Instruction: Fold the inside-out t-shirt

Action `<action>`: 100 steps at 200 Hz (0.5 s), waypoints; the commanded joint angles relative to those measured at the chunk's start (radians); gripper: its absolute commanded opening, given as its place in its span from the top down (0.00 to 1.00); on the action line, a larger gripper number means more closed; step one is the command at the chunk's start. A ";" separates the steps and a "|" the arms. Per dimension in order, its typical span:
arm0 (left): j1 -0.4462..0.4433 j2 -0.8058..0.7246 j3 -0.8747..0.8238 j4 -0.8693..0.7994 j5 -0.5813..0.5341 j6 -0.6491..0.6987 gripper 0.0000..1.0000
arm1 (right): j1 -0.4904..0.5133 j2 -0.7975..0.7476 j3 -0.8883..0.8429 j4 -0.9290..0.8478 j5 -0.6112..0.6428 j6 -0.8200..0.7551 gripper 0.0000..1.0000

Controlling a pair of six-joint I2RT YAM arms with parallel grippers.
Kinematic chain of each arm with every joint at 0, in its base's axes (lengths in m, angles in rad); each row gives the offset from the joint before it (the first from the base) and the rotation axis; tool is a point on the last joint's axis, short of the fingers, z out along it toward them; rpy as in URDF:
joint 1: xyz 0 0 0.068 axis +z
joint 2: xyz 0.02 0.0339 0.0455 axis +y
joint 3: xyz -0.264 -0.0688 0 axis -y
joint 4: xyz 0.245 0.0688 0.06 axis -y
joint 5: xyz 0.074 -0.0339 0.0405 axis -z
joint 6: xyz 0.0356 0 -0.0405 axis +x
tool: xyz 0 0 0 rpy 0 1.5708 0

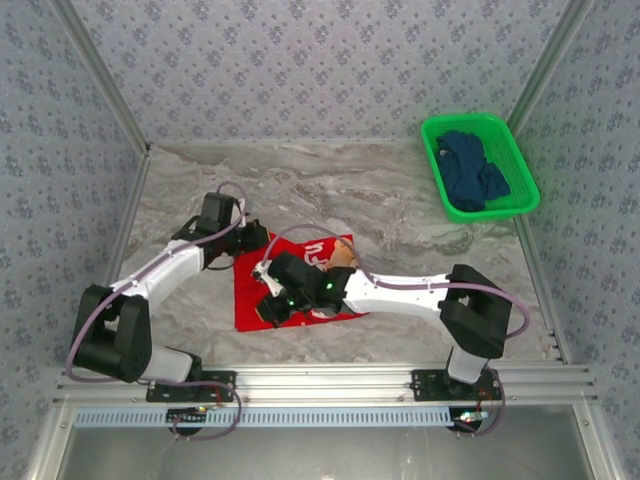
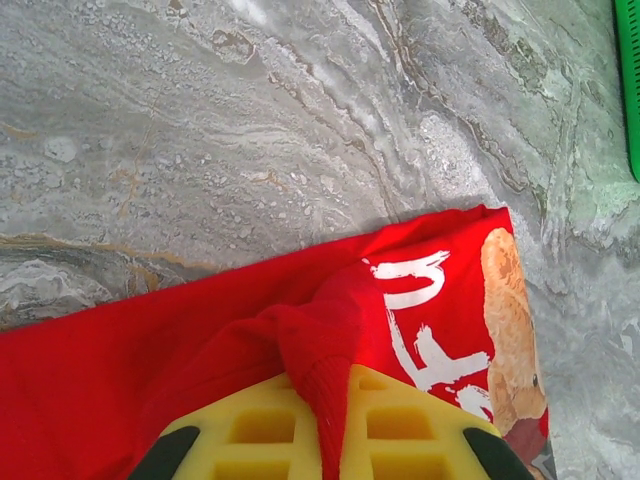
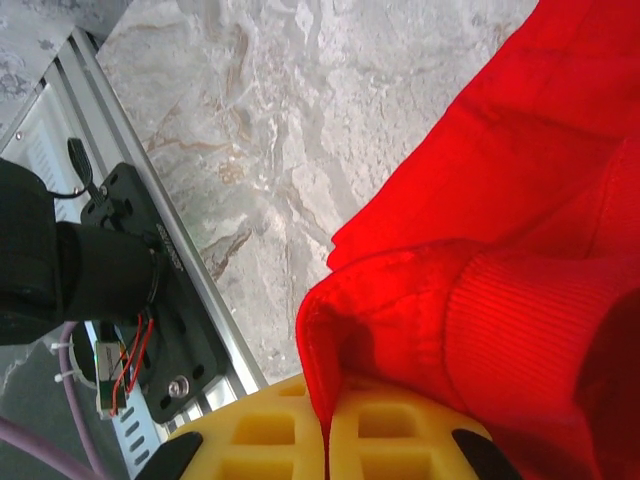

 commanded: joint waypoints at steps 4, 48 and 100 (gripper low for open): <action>0.018 -0.031 0.055 -0.029 0.016 0.028 0.93 | 0.007 -0.075 0.015 0.039 0.040 0.004 0.92; 0.032 -0.019 0.075 -0.033 0.010 0.028 0.93 | 0.008 -0.056 0.035 0.050 0.057 0.013 0.92; 0.073 0.014 0.028 -0.045 -0.089 0.051 0.93 | 0.009 0.085 0.034 0.112 0.021 0.059 0.86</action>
